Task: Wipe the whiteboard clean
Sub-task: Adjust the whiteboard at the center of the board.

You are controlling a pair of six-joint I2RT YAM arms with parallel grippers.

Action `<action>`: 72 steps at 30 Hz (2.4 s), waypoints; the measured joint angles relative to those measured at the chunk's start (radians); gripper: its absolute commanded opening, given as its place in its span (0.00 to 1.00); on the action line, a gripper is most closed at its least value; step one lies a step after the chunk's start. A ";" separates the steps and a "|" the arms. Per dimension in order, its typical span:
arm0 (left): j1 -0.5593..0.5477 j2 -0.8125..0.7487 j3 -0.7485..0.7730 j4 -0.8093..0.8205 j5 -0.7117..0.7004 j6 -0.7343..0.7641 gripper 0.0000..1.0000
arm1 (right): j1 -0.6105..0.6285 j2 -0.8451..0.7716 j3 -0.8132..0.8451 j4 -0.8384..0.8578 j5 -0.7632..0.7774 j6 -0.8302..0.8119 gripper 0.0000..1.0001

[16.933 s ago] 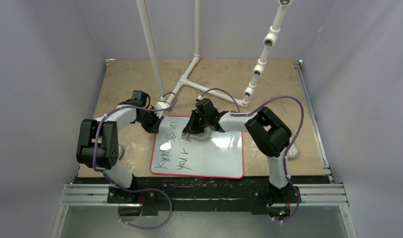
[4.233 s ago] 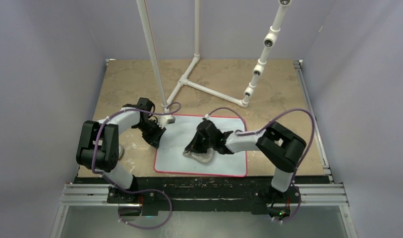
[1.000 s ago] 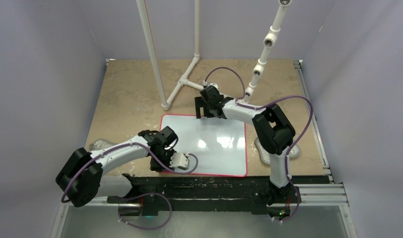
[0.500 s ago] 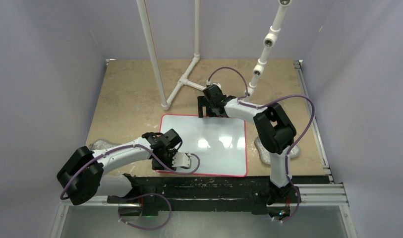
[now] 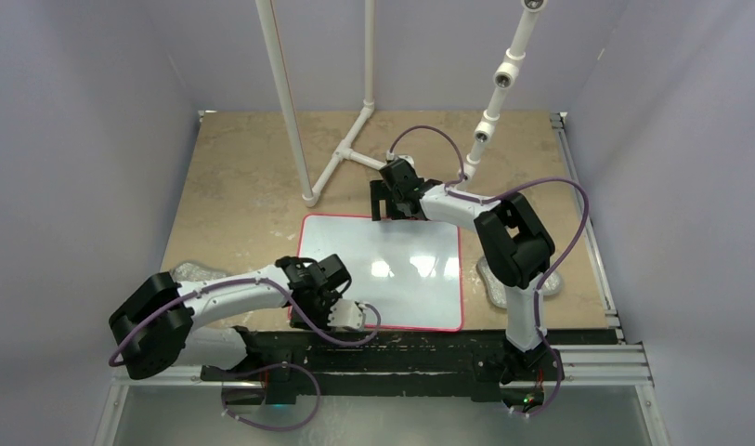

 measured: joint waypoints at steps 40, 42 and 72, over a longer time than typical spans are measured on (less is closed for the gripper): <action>0.063 0.179 -0.032 0.325 -0.563 0.126 0.35 | -0.046 -0.245 -0.422 0.308 0.028 0.052 0.99; 0.085 0.195 -0.028 0.360 -0.575 0.145 0.35 | -0.050 -0.263 -0.440 0.309 0.031 0.061 0.99; 0.312 0.120 0.085 0.422 -0.198 0.217 0.36 | -0.123 -0.453 -0.560 0.095 0.094 0.209 0.99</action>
